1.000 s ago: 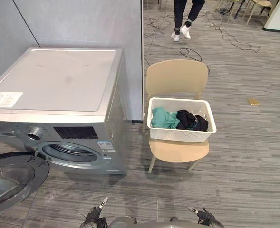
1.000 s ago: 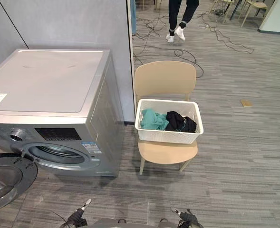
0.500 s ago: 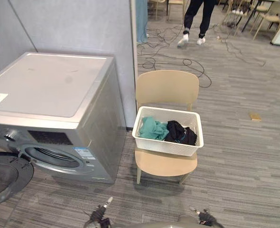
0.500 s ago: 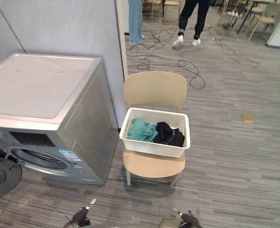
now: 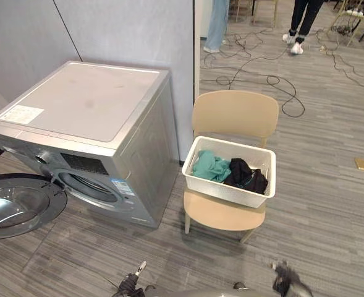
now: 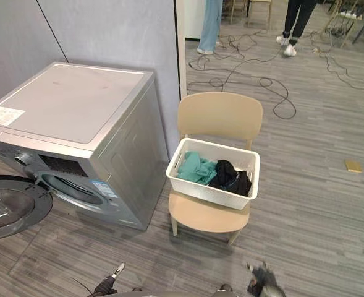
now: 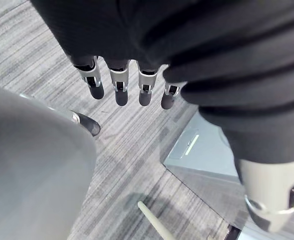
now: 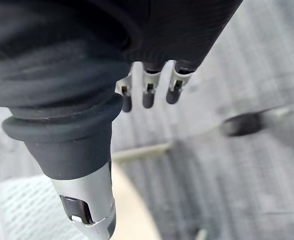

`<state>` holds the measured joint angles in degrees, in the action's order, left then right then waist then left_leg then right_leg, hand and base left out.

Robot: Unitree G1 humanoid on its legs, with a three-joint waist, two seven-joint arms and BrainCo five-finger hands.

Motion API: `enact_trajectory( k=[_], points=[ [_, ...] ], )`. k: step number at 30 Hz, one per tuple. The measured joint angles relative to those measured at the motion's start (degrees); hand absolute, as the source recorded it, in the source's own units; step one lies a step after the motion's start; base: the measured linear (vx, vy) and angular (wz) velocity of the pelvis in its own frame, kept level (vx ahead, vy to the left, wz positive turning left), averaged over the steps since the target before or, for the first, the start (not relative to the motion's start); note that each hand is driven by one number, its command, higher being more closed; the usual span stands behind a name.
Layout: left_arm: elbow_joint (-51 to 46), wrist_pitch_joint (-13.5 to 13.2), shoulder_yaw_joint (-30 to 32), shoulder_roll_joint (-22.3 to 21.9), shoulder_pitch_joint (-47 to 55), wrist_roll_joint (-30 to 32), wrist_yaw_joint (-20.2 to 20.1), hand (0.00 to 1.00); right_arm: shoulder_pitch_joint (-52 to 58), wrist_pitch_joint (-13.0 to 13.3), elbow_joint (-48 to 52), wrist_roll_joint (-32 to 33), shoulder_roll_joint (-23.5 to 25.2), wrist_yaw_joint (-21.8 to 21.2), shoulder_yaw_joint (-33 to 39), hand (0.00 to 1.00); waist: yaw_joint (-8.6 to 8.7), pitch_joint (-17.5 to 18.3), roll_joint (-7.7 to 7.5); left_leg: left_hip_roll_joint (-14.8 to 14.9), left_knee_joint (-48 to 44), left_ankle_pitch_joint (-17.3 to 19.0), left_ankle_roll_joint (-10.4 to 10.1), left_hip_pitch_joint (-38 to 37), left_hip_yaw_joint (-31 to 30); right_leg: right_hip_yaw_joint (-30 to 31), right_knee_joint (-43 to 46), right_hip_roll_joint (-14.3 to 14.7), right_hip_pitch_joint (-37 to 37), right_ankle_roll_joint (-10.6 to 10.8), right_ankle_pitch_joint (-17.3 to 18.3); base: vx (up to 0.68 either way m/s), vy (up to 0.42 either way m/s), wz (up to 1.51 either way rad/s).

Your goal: Pick up the laundry basket with both hands and put the clothes into the washing machine.

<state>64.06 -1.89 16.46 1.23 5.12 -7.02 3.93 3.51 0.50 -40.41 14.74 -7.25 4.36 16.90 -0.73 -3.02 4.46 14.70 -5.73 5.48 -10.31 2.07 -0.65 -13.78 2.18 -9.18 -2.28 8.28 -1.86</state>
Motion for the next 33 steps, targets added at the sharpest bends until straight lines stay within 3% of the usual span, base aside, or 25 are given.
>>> enact_trajectory(
  k=[4, 7, 11, 14, 18, 23, 28, 33],
  points=[
    [-0.40, 0.33, -0.51, 2.63, 2.39, 1.76, 1.09, 0.00, -3.87, 2.17, 19.70, -3.51, 2.64, 2.97, -5.17, 0.00, -0.24, -0.16, -2.92, -3.30, -0.22, 1.28, 0.53, 0.06, 2.95, 3.67, -5.13, -2.59, 0.18, 1.14, -3.96, -0.08, 0.142, -0.31],
    [-0.43, 0.29, -2.64, 3.14, 3.00, 3.37, 1.43, 0.00, -7.02, 3.87, 27.81, -7.27, 2.14, 3.42, -7.52, 0.00, -0.78, -0.25, -2.57, -3.80, -0.20, 1.16, 0.43, 0.08, 3.54, 4.28, -6.54, -3.00, 0.24, 1.56, -4.86, 0.02, 0.026, -0.11],
    [-1.27, -0.43, -5.22, 2.89, 2.65, 3.92, 1.45, 0.00, -13.86, 4.54, 28.34, -13.85, -1.24, 4.86, -10.56, 0.00, -2.05, -0.60, -1.27, -3.87, -0.32, 1.04, 0.39, 0.31, 3.07, 4.14, -7.50, -2.98, 0.27, 1.90, -5.66, 0.04, -0.005, -0.02],
    [-2.81, -1.20, -5.75, 2.92, 2.64, 4.34, 1.44, 0.00, -22.80, 4.40, 23.10, -17.97, -4.61, 6.37, -12.47, 0.00, -2.65, -1.42, -1.36, -3.88, -0.67, 0.99, 0.35, 1.65, 2.02, 2.68, -7.56, -2.93, 0.13, 1.82, -5.77, 0.03, -0.006, 0.19],
    [-5.71, -2.41, -6.88, 3.92, 1.75, 4.22, 1.41, 0.00, -39.52, 2.62, 7.10, -21.04, -10.72, 7.00, -15.01, 0.00, -5.52, -6.79, -3.49, -3.96, -3.36, 0.98, 0.35, 5.79, -0.49, 1.04, -7.39, -2.82, -1.43, 1.18, -6.44, -0.04, -0.011, 0.22],
    [-6.25, -2.45, -6.98, 4.12, 0.34, 2.34, 1.48, 0.00, -57.91, 1.37, -13.77, -20.98, -15.81, 6.56, -17.51, 0.00, -9.35, -13.96, -3.61, -4.22, -7.28, 0.98, 0.35, 11.48, -4.11, -1.47, -5.44, -2.76, -3.96, 0.99, -6.60, -0.06, -0.004, 0.28],
    [-7.84, -2.58, -7.39, 4.45, 0.16, -0.26, 2.18, 0.00, -66.33, 0.72, -21.82, -22.13, -19.65, 5.70, -16.96, 0.00, -11.29, -19.05, -3.63, -4.77, -9.45, 0.53, 0.36, 16.68, -7.13, -3.83, -3.69, -2.97, -6.94, 0.99, -6.58, -0.08, 0.012, 0.25],
    [-10.68, -3.66, -10.13, 4.32, -0.65, -2.33, 2.69, 0.00, -67.29, -0.10, -22.37, -23.91, -23.20, 5.41, -14.18, 0.00, -11.29, -22.04, -3.26, -5.71, -7.94, -2.36, 0.36, 20.89, -10.06, -6.74, -1.83, -3.86, -10.32, 1.16, -6.38, -0.07, 0.002, 0.29]
  ],
)
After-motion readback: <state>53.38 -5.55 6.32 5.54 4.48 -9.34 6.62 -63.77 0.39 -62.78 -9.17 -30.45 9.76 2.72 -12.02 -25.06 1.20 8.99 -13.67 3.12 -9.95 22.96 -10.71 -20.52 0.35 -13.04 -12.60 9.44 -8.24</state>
